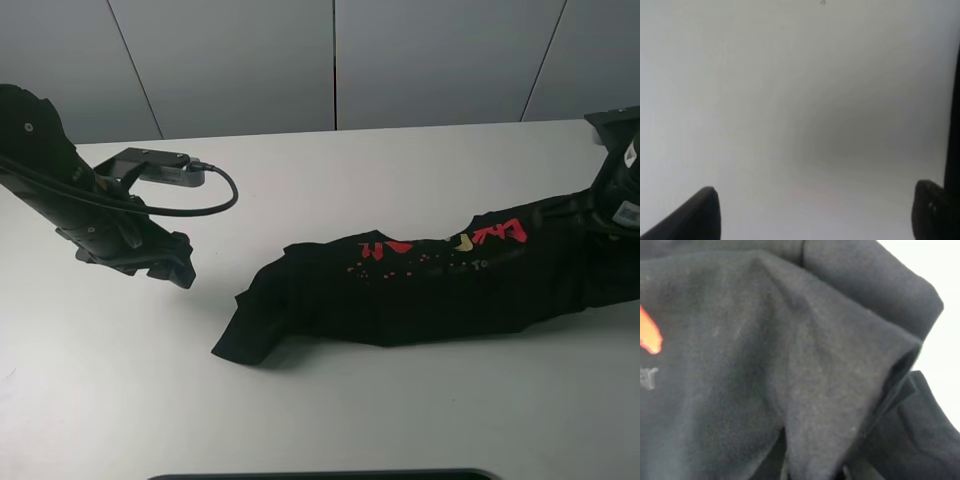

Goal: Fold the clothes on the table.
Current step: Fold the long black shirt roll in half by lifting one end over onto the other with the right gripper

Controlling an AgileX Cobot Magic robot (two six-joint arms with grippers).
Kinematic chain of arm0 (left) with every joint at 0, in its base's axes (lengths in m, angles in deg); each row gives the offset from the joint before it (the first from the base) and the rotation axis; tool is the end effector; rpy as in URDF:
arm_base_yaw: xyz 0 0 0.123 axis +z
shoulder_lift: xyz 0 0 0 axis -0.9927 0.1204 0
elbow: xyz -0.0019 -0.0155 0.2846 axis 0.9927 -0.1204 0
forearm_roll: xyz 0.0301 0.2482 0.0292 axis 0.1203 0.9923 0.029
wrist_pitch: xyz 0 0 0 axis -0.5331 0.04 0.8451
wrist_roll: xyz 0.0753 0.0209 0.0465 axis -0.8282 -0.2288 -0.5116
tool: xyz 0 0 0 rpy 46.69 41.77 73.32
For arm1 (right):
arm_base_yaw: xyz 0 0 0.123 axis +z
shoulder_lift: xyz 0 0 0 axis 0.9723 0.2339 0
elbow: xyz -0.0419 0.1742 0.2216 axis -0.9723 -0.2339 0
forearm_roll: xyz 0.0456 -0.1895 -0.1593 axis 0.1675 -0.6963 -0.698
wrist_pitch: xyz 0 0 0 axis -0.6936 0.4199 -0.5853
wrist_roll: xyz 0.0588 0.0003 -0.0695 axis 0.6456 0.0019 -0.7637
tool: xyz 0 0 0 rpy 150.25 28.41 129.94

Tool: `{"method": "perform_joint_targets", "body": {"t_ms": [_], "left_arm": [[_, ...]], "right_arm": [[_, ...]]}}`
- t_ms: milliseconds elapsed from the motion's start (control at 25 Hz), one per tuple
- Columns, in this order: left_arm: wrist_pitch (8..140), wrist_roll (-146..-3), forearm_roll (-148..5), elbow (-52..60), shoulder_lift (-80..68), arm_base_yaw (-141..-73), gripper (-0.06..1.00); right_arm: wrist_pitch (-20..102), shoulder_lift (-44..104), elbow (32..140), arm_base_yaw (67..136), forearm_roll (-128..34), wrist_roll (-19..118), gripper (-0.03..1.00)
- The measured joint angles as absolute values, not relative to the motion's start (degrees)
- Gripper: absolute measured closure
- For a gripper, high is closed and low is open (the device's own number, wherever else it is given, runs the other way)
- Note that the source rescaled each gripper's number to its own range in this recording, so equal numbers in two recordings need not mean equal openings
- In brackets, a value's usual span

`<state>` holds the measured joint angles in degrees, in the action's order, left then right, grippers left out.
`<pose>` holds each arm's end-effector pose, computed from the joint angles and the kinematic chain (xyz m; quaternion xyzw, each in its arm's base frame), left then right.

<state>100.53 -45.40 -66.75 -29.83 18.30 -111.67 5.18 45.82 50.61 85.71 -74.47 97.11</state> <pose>0.2459 -0.1422 0.1432 0.2257 0.9664 -0.0695 0.1010 0.2528 0.0191 0.1757 0.0187 0.9907 -0.1071 0.0820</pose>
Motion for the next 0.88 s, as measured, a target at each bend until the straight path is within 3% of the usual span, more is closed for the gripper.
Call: {"method": "perform_joint_targets", "body": {"t_ms": [280,520,880], "left_arm": [[100.5,-45.4,-66.8,-29.8,18.3,-111.7,-0.05],[100.5,-45.2,-66.8,-29.8,18.3,-111.7,-0.05],[100.5,-45.2,-66.8,-29.8,18.3,-111.7,-0.05]], "right_arm": [[-1.1,44.1,55.9,85.7,-57.5,82.0,0.83],[-2.0,44.1,56.2,85.7,-34.2,66.9,0.83],[1.0,44.1,56.2,88.7,-13.6,55.3,0.83]]}}
